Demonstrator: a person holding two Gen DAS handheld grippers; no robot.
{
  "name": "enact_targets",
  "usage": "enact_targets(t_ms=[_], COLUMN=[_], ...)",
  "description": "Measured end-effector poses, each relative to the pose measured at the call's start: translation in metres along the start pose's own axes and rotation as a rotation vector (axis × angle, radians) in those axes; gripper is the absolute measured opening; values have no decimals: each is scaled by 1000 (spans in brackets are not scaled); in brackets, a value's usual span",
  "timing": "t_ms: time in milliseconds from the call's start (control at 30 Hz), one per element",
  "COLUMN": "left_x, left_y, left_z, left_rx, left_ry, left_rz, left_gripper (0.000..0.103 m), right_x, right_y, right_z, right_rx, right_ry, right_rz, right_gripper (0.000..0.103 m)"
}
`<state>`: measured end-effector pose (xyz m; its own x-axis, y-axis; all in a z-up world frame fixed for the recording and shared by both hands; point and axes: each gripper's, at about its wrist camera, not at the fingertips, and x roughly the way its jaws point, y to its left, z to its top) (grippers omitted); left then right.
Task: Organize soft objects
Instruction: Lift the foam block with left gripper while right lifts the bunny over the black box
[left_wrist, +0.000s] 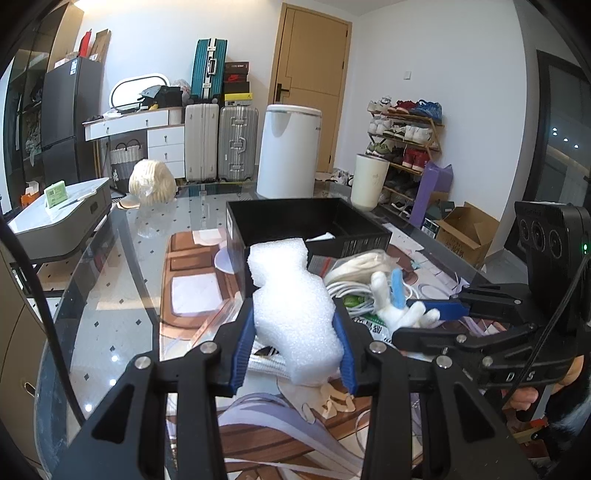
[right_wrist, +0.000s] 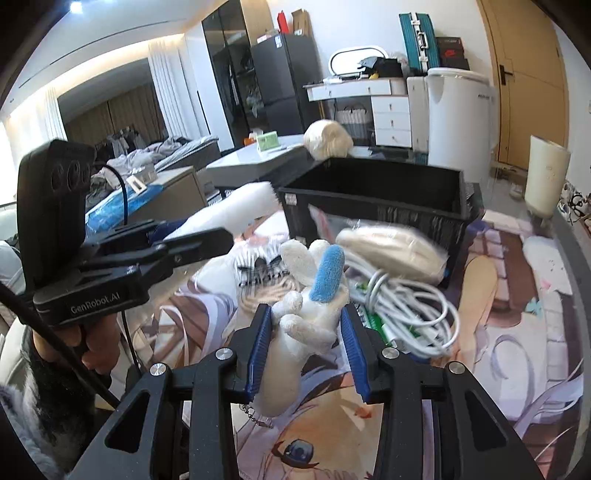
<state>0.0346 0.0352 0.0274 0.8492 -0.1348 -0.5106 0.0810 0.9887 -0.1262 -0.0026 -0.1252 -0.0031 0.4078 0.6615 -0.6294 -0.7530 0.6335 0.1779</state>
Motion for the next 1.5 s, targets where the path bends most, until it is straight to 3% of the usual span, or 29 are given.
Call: enact_targets(t_ms=[800,1500], left_x=[-4,15], left_y=[-15,-7], left_z=[47,76], left_rx=[60,34], left_ry=[-78,-99], left_rz=[82,124], left_gripper=[38,39], right_x=[-54,-46], right_y=[-30,-44], right_z=[56,99], right_rx=[17,-3], right_ry=[-223,-266], right_rz=[-46,-76], right_gripper=[38,38])
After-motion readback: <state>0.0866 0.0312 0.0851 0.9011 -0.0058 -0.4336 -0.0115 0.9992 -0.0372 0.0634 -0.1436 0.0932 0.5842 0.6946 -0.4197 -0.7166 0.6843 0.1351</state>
